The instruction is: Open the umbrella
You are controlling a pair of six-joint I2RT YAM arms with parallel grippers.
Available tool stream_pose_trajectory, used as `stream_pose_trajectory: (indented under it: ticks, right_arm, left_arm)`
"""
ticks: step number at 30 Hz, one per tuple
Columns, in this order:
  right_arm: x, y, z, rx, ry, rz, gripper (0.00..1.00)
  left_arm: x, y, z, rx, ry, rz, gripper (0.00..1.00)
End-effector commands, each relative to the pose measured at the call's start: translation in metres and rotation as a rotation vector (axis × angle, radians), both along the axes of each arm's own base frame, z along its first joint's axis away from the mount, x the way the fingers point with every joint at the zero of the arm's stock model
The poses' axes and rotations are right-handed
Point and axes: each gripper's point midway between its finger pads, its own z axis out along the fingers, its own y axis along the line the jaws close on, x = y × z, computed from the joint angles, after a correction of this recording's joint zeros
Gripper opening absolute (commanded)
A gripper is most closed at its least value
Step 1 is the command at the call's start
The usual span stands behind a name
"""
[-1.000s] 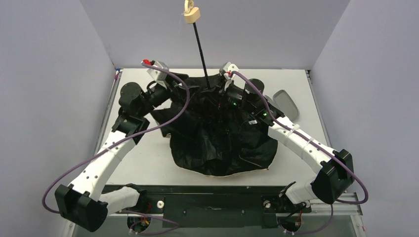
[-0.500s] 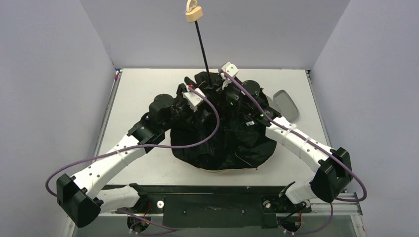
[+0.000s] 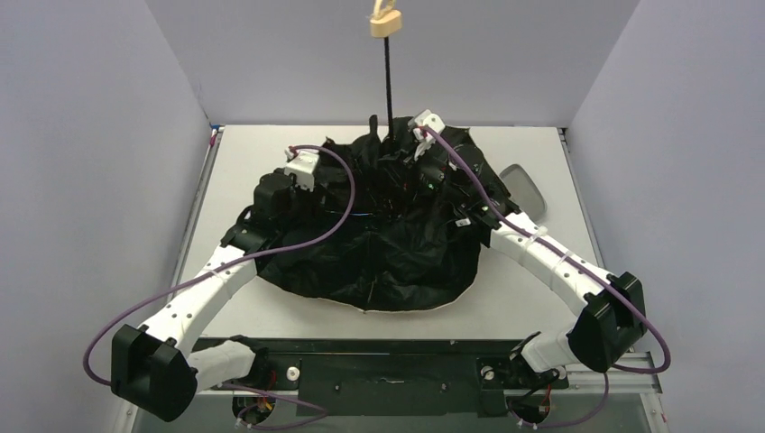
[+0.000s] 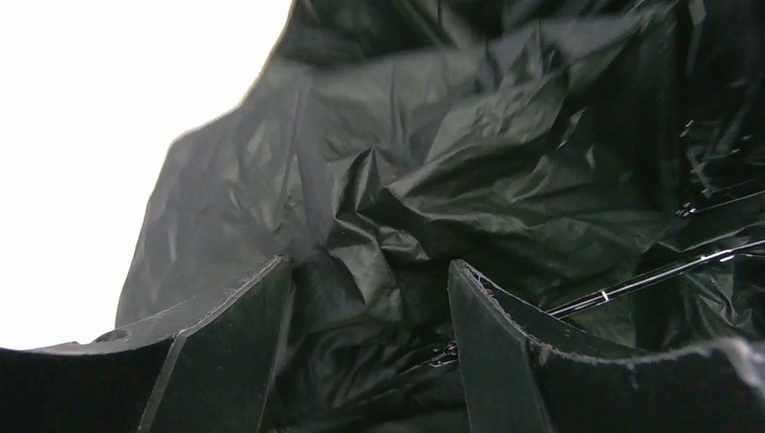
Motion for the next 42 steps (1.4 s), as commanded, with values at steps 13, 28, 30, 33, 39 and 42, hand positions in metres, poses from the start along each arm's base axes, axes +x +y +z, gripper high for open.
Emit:
stream_pose_trajectory:
  ticks: [13, 28, 30, 33, 39, 42]
  right_arm:
    - [-0.016, -0.016, 0.071, 0.163, -0.162, 0.106, 0.00]
    - [-0.029, -0.013, 0.076, 0.166, -0.176, 0.137, 0.00]
    - [-0.032, -0.013, 0.081, 0.180, -0.180, 0.146, 0.00]
    - [-0.038, -0.013, 0.091, 0.200, -0.190, 0.164, 0.00]
    - [-0.059, -0.017, 0.108, 0.231, -0.205, 0.225, 0.00]
    - [-0.063, -0.022, 0.104, 0.220, -0.196, 0.233, 0.00]
  left_arm:
    - [-0.030, -0.032, 0.096, -0.452, -0.138, -0.313, 0.70]
    - [-0.015, -0.113, 0.160, -0.466, -0.224, -0.495, 0.37]
    - [-0.008, -0.118, 0.140, -0.490, -0.149, -0.473, 0.31]
    - [0.003, -0.117, 0.103, -0.495, -0.052, -0.416, 0.28]
    - [0.053, -0.047, 0.033, -0.516, 0.100, -0.100, 0.26]
    - [0.071, -0.004, -0.006, -0.448, 0.171, 0.069, 0.23]
